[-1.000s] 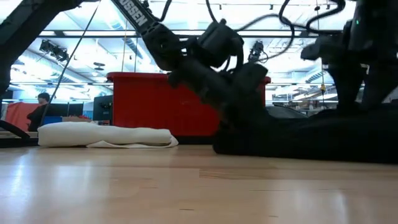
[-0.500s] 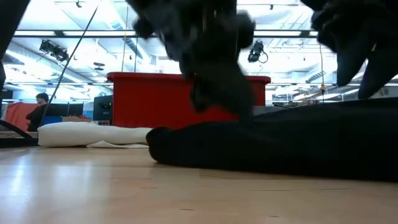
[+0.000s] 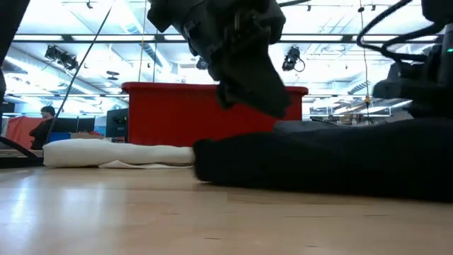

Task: Fold laundry
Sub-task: Fold the black shirt, then stack the black shirt on top of the gray folded short

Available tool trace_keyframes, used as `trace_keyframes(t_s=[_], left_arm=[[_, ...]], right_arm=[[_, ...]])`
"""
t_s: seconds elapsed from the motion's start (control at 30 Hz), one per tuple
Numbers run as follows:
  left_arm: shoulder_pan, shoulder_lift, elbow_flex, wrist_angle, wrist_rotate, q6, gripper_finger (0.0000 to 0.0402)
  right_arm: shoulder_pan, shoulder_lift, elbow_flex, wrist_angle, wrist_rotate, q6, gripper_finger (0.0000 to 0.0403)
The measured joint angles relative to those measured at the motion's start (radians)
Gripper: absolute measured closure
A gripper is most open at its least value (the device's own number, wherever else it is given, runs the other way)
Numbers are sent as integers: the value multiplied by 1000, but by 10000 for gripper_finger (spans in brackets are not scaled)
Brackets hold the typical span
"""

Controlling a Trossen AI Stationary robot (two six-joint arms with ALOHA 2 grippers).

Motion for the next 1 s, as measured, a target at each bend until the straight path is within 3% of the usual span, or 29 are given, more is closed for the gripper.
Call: trace_keyframes(t_s=[0.17,0.33,0.5,0.67,0.83,1.0], left_arm=[[17,0,0,-100,-5,-87,256],[24,0,0,-100,1,-246,255],[70,15,0,-48,17,-397,231],[123,70,1,143,157,-494,162],[147,129,2,173,188,-530,85],[146,167,2,173,191,-539,46]], right_arm=[[23,-65,63,-36,4,-10,258],[58,-140,122,-119,16,-61,237],[97,-213,117,-135,-112,-78,173],[127,-287,52,-108,-154,-78,87],[152,-376,-118,74,-131,-5,25],[171,-423,-313,398,-43,28,13]])
